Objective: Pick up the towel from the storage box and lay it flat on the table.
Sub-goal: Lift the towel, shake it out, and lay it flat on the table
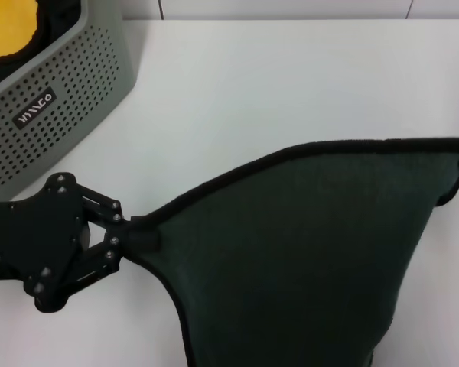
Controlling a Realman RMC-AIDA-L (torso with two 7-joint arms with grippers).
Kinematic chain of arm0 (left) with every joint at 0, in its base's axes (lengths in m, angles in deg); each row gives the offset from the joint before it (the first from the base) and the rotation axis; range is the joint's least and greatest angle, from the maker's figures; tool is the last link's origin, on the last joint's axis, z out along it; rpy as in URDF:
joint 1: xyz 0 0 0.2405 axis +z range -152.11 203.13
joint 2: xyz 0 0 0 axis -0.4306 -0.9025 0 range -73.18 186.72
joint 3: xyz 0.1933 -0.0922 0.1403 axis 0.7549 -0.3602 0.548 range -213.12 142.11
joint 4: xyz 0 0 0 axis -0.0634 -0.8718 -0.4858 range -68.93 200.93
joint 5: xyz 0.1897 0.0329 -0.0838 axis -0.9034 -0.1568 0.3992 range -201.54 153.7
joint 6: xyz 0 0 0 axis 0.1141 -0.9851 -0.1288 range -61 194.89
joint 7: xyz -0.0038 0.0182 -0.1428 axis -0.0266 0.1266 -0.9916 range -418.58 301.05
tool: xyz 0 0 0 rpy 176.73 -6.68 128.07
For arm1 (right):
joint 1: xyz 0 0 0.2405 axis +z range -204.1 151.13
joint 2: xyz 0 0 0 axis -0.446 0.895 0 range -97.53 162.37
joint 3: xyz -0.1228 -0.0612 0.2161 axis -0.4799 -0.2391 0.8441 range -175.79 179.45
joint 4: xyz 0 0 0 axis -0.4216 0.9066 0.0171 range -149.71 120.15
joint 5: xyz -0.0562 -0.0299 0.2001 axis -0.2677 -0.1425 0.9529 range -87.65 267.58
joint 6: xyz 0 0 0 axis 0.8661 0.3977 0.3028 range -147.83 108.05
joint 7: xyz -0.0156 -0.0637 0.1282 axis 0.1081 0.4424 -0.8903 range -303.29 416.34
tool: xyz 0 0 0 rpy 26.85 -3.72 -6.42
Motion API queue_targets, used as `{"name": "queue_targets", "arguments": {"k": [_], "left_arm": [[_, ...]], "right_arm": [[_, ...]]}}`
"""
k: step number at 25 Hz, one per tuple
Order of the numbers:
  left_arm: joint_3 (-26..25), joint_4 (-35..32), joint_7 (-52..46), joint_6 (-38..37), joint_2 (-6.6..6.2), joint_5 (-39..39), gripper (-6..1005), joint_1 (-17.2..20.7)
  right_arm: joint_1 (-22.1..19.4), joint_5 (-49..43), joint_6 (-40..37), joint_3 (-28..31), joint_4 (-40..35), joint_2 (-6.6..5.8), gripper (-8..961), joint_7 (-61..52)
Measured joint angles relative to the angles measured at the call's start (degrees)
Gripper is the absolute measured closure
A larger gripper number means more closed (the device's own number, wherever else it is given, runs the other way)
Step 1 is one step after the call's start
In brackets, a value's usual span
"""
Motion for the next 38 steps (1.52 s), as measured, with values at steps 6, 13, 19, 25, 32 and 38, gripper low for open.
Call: {"name": "queue_targets", "arguments": {"k": [6, 13, 19, 25, 32, 38], "left_arm": [[-1.2, 0.6, 0.8, 0.0, -0.07, -0.5, 986, -0.2], [-2.6, 1.6, 0.5, 0.1, -0.38, -2.8, 986, -2.9], [-2.7, 2.9, 0.5, 0.1, -1.07, -3.9, 986, -4.4], [-2.8, 4.1, 0.8, 0.1, -1.40, -4.0, 987, -5.4], [-3.7, 4.9, 0.9, 0.5, -1.27, -4.4, 987, -6.6], [-6.6, 6.3, 0.9, 0.6, -0.73, -6.7, 986, -8.4]], "right_arm": [[-0.5, -4.8, 0.5, -2.5, 0.8, 3.52, 938, 3.0], [-0.7, -13.8, 1.3, -3.1, 1.4, 9.52, 938, 7.1], [-0.9, -14.3, 5.6, -7.4, 3.1, 9.64, 938, 9.5], [-1.6, -13.9, 11.9, -9.3, 4.7, 9.94, 939, 16.1], [-1.4, -14.4, 18.2, -12.4, 5.6, 9.80, 939, 19.8], [-1.1, -15.3, 21.2, -12.7, 5.7, 9.62, 939, 20.4]]}}
